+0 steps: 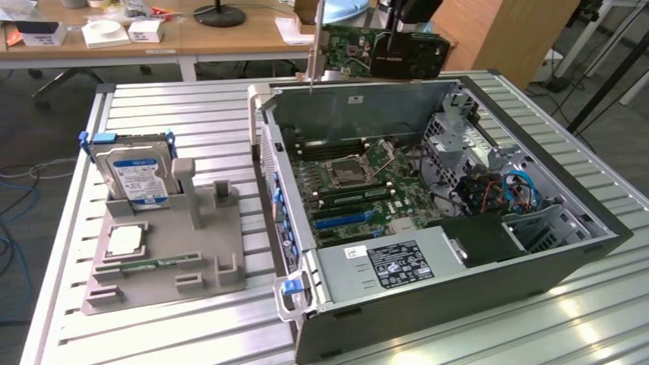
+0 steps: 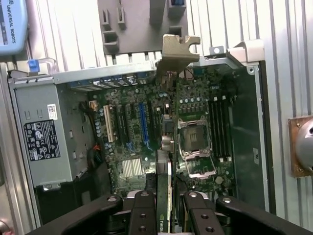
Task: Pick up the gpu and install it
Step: 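Insert the gpu into the slot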
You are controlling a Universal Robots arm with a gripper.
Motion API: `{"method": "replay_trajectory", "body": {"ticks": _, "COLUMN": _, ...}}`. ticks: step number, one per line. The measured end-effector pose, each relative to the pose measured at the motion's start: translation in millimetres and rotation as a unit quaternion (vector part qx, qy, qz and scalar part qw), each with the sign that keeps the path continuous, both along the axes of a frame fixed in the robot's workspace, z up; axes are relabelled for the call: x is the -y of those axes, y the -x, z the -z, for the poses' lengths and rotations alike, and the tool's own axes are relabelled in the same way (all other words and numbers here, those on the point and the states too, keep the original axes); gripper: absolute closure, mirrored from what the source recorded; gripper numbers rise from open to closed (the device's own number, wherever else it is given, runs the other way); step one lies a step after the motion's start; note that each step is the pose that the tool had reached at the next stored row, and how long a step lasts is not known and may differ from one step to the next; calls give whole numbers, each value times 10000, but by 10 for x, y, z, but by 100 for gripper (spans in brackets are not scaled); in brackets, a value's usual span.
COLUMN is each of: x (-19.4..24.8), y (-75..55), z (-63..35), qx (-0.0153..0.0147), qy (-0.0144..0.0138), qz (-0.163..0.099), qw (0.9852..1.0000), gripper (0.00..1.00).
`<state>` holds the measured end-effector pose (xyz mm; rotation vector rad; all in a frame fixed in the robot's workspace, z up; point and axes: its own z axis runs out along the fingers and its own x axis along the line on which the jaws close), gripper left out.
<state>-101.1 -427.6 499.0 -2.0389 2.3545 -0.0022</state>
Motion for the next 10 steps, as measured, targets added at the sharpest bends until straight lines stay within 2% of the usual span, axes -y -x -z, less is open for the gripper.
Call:
{"method": "replay_trajectory", "body": {"ticks": 6, "x": 0, "y": -3, "z": 20, "qx": -3, "qy": 1, "qz": -97, "qw": 10000, "gripper": 74}}
{"method": "replay_trajectory", "body": {"ticks": 10, "x": 0, "y": -3, "z": 84, "qx": -3, "qy": 1, "qz": -97, "qw": 10000, "gripper": 74}}
